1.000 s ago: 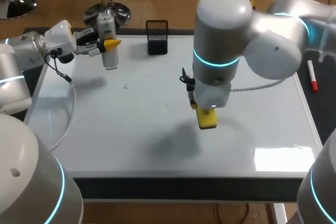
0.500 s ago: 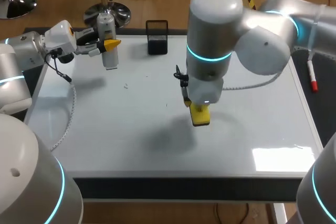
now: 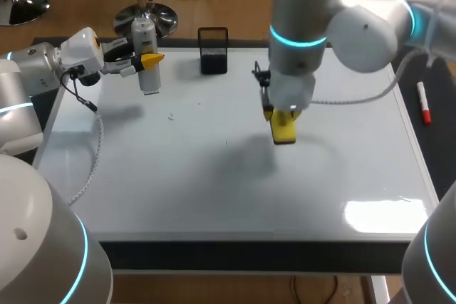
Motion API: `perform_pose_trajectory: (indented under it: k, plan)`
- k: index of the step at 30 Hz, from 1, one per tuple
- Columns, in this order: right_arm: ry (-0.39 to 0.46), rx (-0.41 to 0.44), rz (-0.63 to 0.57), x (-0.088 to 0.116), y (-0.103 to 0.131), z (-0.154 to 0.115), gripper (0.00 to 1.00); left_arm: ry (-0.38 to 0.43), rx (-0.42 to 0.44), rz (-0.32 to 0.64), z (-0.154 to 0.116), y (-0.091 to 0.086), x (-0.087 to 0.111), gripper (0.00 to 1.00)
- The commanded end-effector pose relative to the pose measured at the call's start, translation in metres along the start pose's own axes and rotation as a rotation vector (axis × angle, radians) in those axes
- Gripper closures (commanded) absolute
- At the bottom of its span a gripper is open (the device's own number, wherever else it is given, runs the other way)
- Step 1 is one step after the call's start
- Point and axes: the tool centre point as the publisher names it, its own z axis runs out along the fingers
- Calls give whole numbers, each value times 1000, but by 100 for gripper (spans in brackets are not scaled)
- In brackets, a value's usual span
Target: Pick up the inspection probe, press it on each red-marked spot on the whiteboard one by one, put down the probe, pick up the eraser, and wipe off all the red marks.
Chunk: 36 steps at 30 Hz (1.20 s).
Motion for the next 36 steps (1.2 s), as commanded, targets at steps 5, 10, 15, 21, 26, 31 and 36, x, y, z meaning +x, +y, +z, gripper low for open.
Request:
perform_pose_trajectory:
  k: [5, 10, 15, 21, 26, 31, 36]
  plan:
    - [-12, -46, 6, 25, -41, -2, 100, 0, 2, 2, 0, 0, 0, 100]
    - [-9, -45, -36, 35, -71, -2, 100, 0, 2, 2, 0, 0, 0, 100]
    - [-18, -51, -85, 48, -103, -1, 100, 0, 2, 2, 0, 0, 0, 100]
    - [-15, -63, -102, 52, -133, 5, 100, 0, 2, 2, 0, 0, 0, 100]
    - [-35, -65, -84, 46, -159, 8, 100, 0, 2, 2, 0, 0, 0, 100]
    - [-48, -63, -56, 36, -182, 8, 100, 0, 2, 2, 0, 0, 0, 100]
    - [-47, -70, -39, 23, -201, 10, 100, 0, 2, 2, 0, 0, 0, 100]
